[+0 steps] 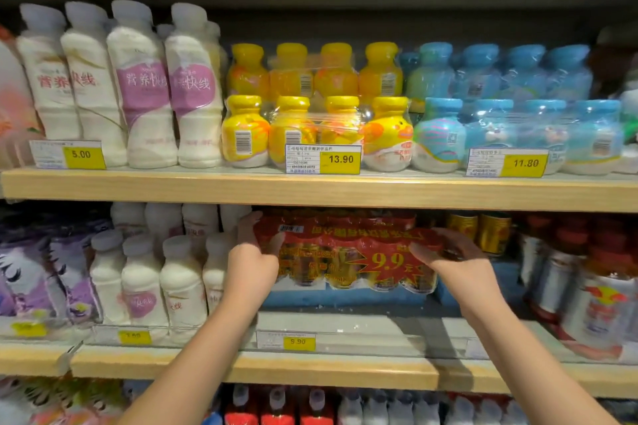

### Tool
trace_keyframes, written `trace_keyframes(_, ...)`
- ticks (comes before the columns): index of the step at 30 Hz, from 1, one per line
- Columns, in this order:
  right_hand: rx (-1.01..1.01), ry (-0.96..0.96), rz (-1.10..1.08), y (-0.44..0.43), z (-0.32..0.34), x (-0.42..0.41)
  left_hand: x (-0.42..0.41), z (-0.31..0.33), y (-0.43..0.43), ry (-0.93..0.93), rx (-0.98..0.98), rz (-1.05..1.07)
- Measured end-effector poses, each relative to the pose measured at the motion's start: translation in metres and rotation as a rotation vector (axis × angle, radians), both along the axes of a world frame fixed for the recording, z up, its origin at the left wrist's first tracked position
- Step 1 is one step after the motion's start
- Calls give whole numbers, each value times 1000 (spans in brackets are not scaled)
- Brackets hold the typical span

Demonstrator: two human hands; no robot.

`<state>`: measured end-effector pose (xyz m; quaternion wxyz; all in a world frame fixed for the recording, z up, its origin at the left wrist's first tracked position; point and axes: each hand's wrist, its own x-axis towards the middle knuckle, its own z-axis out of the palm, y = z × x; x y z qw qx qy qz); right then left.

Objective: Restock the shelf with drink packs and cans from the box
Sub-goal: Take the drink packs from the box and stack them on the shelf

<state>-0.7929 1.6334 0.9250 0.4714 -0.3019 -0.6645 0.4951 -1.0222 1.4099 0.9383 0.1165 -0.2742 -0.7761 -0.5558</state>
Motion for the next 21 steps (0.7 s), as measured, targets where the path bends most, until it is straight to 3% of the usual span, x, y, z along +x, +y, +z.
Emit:
trace_keyframes(7, 46, -111, -36, 28, -4, -24, -14, 1, 21, 32, -74, 39)
trace_keyframes(21, 54, -121, 11, 41, -4, -38, -29, 4, 32, 3, -110, 35)
